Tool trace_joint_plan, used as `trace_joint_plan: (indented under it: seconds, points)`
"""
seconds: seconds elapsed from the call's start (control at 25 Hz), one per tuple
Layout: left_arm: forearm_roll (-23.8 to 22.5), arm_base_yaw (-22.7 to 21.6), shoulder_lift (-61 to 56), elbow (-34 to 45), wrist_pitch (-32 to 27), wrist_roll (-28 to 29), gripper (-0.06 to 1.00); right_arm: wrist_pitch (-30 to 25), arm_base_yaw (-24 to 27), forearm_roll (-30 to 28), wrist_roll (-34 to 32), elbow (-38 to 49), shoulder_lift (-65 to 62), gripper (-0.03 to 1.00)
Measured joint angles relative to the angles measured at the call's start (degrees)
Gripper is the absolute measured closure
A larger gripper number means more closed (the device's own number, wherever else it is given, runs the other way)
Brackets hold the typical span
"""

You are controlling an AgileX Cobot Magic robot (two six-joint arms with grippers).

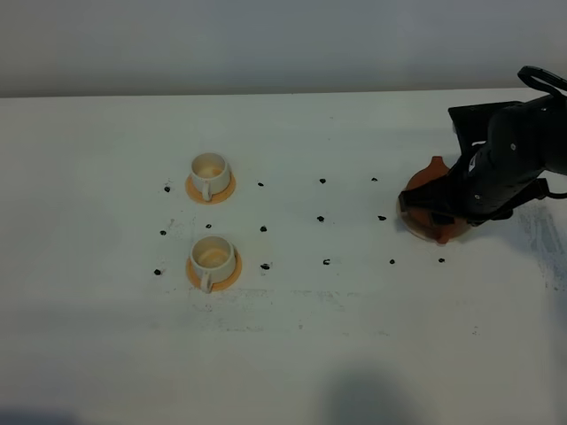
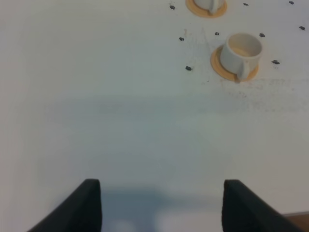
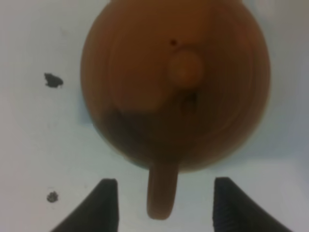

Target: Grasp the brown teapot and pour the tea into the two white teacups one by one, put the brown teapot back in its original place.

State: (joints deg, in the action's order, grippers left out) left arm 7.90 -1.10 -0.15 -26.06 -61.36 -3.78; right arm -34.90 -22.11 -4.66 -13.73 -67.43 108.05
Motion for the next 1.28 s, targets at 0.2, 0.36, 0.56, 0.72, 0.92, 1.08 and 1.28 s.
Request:
trace_joint_plan:
  seconds: [0.2, 0.36, 0.56, 0.72, 0.92, 1.08, 1.28]
  points:
    - [0.00, 0.00, 0.00, 0.00, 0.00, 0.00, 0.43, 0.30, 0.57, 0.00, 0.54, 0.00, 0.09, 0.54]
    - [0.00, 0.00, 0.00, 0.00, 0.00, 0.00, 0.43, 0.56, 0.89, 0.00, 0.63, -0.25, 1.54, 0.54]
    - [0.00, 0.00, 0.00, 0.00, 0.00, 0.00, 0.43, 0.65, 0.89, 0.17, 0.69, -1.44, 2.80, 0.54]
    - [0.00, 0.00, 0.00, 0.00, 0.00, 0.00, 0.43, 0.60, 0.89, 0.23, 0.96, -1.57, 2.84, 0.54]
    - [0.00, 0.00, 0.00, 0.00, 0.00, 0.00, 0.43, 0.47, 0.89, 1.32, 1.76, -1.64, 3.44, 0.54]
    - [0.00, 0.00, 0.00, 0.00, 0.00, 0.00, 0.43, 0.27, 0.89, 1.78, 2.09, -1.64, 3.89, 0.54]
    - [0.00, 0.00, 0.00, 0.00, 0.00, 0.00, 0.43, 0.09, 1.07, 1.90, 3.64, -1.64, 3.91, 0.58]
